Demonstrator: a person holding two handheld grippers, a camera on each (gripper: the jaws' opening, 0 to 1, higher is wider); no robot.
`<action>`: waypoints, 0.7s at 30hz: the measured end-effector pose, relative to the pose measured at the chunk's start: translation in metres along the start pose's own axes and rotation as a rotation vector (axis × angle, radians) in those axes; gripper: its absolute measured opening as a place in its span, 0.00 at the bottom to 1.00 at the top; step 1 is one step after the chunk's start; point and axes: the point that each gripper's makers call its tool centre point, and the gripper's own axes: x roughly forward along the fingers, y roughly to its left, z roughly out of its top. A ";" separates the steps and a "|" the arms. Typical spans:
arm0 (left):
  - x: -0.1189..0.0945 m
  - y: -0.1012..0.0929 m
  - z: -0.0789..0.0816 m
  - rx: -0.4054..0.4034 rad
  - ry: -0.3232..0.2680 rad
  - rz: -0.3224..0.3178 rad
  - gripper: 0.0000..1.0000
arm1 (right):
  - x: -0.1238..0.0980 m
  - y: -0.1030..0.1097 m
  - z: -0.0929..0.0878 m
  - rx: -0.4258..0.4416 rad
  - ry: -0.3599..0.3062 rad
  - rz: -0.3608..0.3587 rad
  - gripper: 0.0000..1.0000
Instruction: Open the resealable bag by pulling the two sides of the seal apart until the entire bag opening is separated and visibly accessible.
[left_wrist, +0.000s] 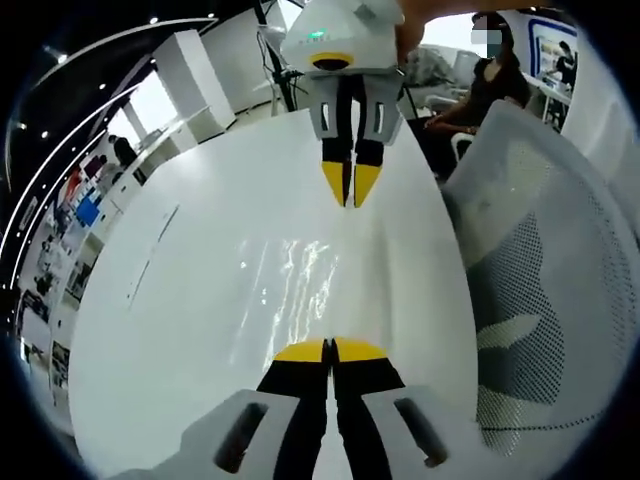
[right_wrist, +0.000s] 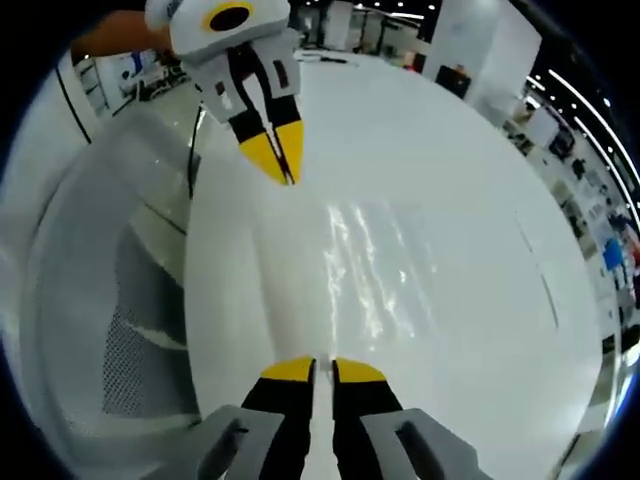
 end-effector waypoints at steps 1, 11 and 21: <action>0.000 0.000 0.000 0.001 0.000 0.001 0.00 | -0.001 0.000 0.001 0.008 -0.007 0.002 0.06; 0.000 0.000 0.000 0.068 -0.013 0.014 0.00 | -0.010 -0.004 0.034 0.064 -0.135 -0.006 0.09; 0.002 -0.004 0.001 0.110 -0.022 0.014 0.00 | 0.005 -0.004 0.050 0.056 -0.147 0.022 0.08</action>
